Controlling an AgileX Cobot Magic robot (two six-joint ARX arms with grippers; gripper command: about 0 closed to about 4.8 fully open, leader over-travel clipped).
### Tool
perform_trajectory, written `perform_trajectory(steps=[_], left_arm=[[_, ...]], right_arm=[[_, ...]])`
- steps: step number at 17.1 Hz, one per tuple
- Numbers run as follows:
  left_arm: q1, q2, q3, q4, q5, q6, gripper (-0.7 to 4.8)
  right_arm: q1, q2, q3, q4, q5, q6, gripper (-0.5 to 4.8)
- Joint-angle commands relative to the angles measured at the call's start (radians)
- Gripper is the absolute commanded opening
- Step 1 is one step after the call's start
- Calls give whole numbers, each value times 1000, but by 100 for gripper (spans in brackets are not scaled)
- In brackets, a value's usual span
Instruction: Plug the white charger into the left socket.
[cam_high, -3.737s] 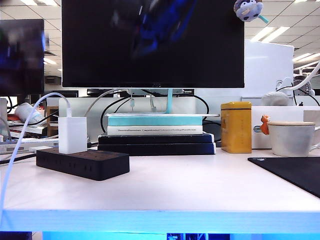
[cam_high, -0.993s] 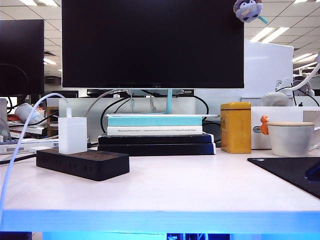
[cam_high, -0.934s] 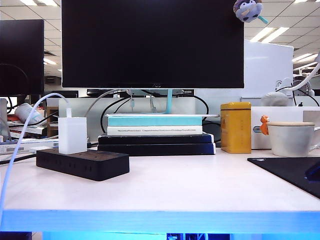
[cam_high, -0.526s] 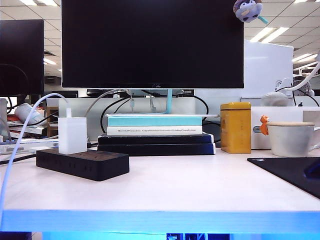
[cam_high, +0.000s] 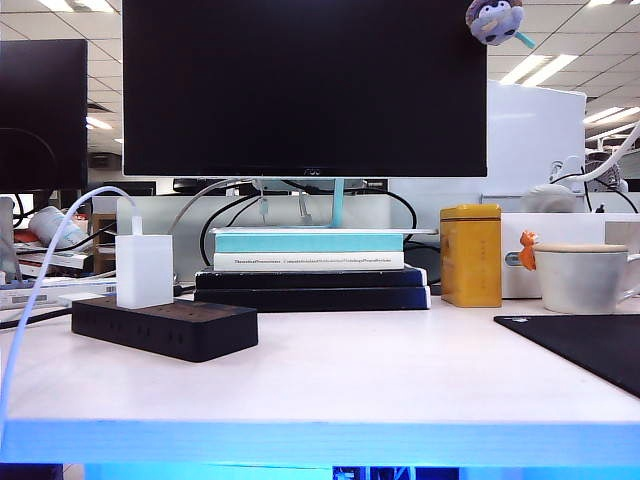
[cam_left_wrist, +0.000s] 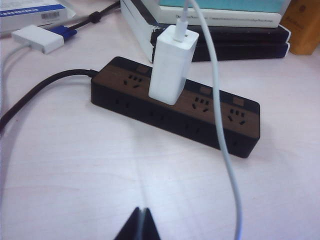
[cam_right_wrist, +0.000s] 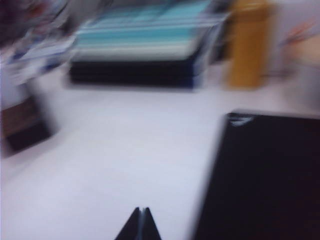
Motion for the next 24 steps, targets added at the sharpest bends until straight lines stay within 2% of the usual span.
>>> perform_trajectory(steps=[1,3,4,6,9,10,16,20,24], left_arm=[[0,-31,-5,6,-64,4,-5],[1,-73,-5,-14,-166,4,-5],[7,-80,-5,-17,-182,4,-5],[38,-80,-5,-17,-178,4,-5],[168,-83,-5,-17,-178,4,-5],[184,-91,-5,-17,-178,4,-5],[186,-148,-5,-16,-175,3,-5],[187,-148,-5,-16,-176,4,-5],[187,-148,-5,-15,-177,4,-5]], right_arm=[[-90,-1,-9,9,5,2,-6],[-119,-1,-8,9,8,2,-6],[-124,-1,-8,9,8,1,-6],[-123,1,-9,-24,7,1,-6],[-123,7,-9,-26,0,1,-6],[-123,7,-9,-26,-3,1,-6],[-134,38,-9,-32,-48,2,-6],[-303,35,-9,-29,-44,1,-6],[-347,33,-9,-29,-44,2,-6]])
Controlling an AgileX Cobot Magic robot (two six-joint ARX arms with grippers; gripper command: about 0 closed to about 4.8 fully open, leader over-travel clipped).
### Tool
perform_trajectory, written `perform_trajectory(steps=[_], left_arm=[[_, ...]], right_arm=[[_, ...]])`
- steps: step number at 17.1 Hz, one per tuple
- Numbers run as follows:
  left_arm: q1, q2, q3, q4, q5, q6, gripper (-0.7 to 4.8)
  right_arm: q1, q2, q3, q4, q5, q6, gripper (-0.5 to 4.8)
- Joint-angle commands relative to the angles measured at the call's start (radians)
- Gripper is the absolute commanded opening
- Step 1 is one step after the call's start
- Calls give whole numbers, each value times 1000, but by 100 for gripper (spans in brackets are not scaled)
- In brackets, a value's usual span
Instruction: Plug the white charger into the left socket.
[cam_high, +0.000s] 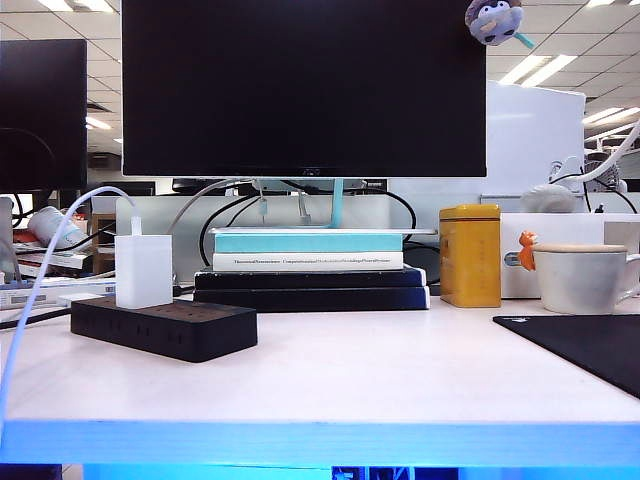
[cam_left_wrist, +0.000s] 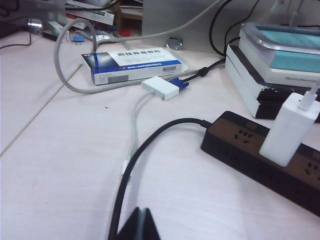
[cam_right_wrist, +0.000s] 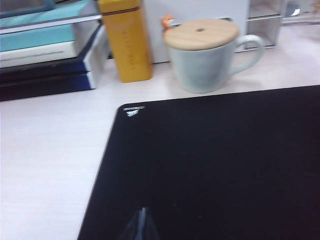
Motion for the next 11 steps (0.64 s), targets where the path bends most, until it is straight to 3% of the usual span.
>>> perform_trajectory(steps=[1,11], left_arm=[[1,-2,-2,-4,-2,4,-5],[1,-2,-2,-4,-3,4,-5]], right_arm=[[-3,-1,-9,2,-1,2,-6],[-3,-24,-9,9,-2,1,-6]])
